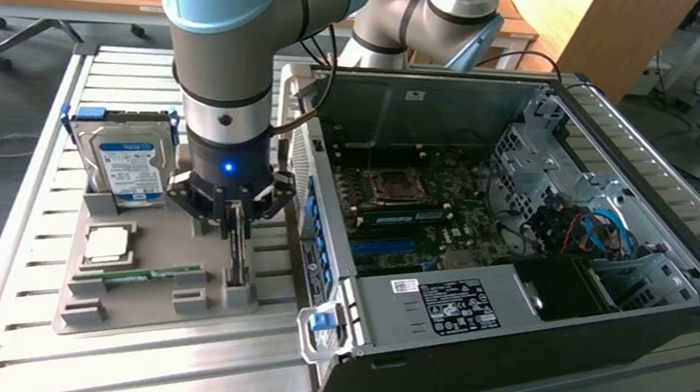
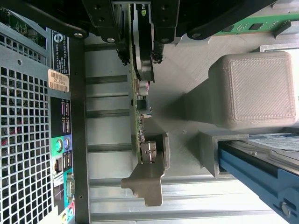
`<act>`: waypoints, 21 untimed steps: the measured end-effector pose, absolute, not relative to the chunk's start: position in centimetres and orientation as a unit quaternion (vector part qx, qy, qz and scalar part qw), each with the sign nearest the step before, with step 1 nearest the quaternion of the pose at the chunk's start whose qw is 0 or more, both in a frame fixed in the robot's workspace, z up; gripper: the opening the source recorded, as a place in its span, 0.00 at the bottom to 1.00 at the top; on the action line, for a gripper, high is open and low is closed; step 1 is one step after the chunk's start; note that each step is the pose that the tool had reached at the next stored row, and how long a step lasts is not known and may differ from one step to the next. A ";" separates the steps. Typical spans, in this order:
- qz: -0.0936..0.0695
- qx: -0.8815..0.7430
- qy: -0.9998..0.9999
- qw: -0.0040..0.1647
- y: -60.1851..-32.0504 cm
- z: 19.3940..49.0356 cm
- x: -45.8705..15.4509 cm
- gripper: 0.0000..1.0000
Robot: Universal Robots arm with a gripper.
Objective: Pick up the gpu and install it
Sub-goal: 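Pick up the gpu and move the gpu toward the slot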
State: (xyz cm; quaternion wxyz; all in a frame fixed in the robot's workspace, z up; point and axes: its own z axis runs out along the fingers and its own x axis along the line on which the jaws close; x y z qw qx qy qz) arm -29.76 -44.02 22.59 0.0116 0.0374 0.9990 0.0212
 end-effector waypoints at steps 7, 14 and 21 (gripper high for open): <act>0.021 0.037 0.999 0.012 -44.0 22.6 -29.8 0.33; 0.021 0.037 0.999 0.012 -44.0 22.6 -29.8 0.27; 0.021 0.037 0.999 0.012 -44.0 22.6 -29.8 0.27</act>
